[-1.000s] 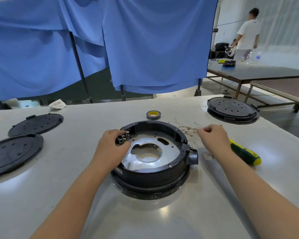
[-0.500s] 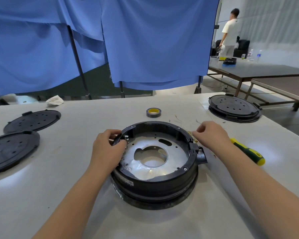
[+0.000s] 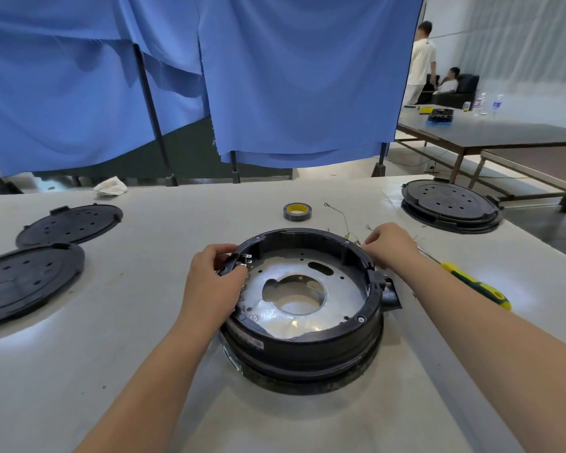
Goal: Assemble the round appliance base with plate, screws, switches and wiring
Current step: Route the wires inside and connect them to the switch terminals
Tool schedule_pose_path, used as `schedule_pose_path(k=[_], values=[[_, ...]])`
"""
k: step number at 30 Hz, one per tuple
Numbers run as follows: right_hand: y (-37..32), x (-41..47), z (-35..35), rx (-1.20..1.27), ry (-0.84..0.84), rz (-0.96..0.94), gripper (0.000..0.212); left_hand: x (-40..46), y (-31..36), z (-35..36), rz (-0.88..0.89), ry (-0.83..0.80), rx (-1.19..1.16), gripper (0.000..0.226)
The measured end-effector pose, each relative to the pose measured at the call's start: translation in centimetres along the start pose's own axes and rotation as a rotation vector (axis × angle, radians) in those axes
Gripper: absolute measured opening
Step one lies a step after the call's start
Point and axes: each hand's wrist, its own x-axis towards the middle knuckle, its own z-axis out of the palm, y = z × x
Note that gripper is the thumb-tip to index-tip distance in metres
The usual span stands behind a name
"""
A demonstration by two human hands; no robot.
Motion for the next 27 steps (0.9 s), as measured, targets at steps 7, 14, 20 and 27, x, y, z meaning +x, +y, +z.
schedule_pose_path(k=[7,14,20,27], values=[[-0.6,0.4,-1.3,0.084,-0.069,-0.043,0.019,0.1,-0.2,0.0,0.004,-0.002,-0.038,0.026],[-0.6,0.6,-2.4,0.443,-0.151,-0.035,0.021,0.1,-0.5,0.0,0.001,-0.005,-0.039,0.026],[-0.6,0.5,-4.0,0.749,-0.183,0.081,0.02,0.1,-0.5,0.0,0.017,-0.012,-0.017,0.026],[-1.5,0.5,-5.2,1.005,-0.299,0.183,0.015,0.0,-0.6,0.0,0.023,-0.009,-0.006,0.028]])
